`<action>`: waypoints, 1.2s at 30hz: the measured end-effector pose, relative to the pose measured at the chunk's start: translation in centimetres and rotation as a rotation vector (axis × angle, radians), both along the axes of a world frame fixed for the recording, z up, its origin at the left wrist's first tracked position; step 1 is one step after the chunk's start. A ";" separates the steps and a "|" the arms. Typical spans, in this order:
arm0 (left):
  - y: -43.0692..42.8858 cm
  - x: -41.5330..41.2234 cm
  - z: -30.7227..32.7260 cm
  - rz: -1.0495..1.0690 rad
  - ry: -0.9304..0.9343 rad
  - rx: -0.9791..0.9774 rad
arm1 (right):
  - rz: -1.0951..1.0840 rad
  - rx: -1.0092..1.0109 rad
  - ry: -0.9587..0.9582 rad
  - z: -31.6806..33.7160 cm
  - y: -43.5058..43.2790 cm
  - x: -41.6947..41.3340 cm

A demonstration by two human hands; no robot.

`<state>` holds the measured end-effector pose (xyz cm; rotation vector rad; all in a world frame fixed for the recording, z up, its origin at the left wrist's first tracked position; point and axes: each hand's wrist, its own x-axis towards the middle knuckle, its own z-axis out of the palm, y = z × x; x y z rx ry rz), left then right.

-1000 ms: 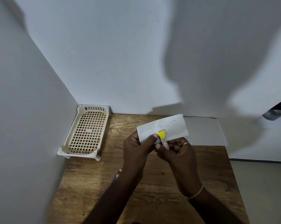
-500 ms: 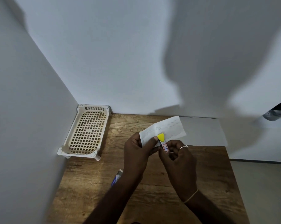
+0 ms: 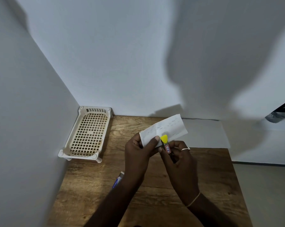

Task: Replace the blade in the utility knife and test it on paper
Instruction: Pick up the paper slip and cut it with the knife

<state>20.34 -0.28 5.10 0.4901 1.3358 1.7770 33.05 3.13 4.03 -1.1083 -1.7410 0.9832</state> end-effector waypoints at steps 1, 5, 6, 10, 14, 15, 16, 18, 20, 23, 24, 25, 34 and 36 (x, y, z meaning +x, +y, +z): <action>0.0 0.0 0.1 -0.006 -0.009 0.000 | 0.001 -0.012 0.006 0.0 0.0 0.0; -0.1 -0.3 0.2 -0.009 -0.026 -0.015 | -0.003 -0.052 0.026 -0.3 -0.1 0.2; -0.1 -0.4 0.3 -0.004 -0.020 -0.028 | -0.002 -0.075 0.038 -0.5 -0.2 0.3; -0.1 -1.0 0.3 0.016 -0.043 -0.061 | 0.008 -0.252 0.116 -1.2 -0.4 0.7; -0.1 -1.4 0.3 0.013 -0.051 -0.071 | 0.048 -0.554 0.247 -1.7 -0.3 1.4; -0.2 -1.5 0.3 0.009 -0.049 -0.071 | 0.053 -0.619 0.274 -1.8 -0.3 1.6; -0.2 -1.5 0.3 0.007 -0.047 -0.072 | 0.055 -0.664 0.293 -1.9 -0.2 1.7; -0.3 -1.6 0.3 0.005 -0.047 -0.073 | 0.051 -0.705 0.306 -2.2 0.0 1.9; -0.3 -1.5 0.2 0.003 -0.050 -0.077 | 0.031 -0.745 0.320 -2.9 0.3 2.0; -0.4 -1.3 0.3 -0.009 -0.044 -0.082 | -0.001 -0.776 0.298 -4.0 1.1 2.0; -0.4 -1.2 0.3 -0.013 -0.041 -0.083 | -0.002 -0.745 0.254 -4.5 1.4 2.1; -0.5 -1.2 0.3 -0.014 -0.039 -0.084 | -0.004 -0.692 0.192 -4.9 1.6 2.2; -0.6 -1.1 0.2 -0.023 -0.014 -0.091 | 0.090 -0.190 -0.418 -10.8 2.8 2.7; -0.6 -1.0 0.1 -0.021 -0.010 -0.100 | 0.142 -0.112 -0.588 -12.3 3.1 3.0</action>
